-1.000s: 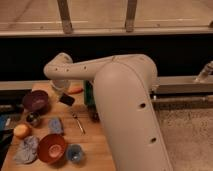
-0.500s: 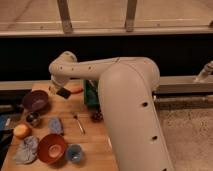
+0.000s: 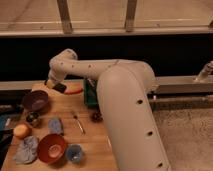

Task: Place eraser in purple bowl

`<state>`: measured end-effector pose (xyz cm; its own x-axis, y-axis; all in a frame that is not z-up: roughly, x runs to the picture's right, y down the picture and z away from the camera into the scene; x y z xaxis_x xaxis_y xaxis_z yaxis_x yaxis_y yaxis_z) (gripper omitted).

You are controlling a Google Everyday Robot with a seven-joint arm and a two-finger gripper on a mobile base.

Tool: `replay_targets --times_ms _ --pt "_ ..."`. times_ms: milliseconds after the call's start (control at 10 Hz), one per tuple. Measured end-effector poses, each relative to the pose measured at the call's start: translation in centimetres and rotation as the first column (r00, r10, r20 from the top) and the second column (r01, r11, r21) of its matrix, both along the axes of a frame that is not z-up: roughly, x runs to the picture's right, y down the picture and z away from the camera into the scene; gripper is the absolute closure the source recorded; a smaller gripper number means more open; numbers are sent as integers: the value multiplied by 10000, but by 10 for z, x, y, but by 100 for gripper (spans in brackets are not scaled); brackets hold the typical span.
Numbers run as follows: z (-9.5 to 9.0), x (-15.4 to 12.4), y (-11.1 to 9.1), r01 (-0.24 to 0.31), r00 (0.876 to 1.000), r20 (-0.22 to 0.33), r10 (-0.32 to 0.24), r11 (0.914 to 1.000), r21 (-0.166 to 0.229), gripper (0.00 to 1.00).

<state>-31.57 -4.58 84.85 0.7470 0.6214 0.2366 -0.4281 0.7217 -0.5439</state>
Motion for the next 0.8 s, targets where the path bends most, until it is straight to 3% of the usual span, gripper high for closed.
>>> replay_targets --times_ms 400,700,800 --pt "10 -61 -7 698 9888 1330 -678 9975 -106 100" --pt "4 -107 2 1461 9640 2277 -1373 9890 -219 100" --pt "3 -110 4 1626 9585 2409 -1524 9864 -228 100"
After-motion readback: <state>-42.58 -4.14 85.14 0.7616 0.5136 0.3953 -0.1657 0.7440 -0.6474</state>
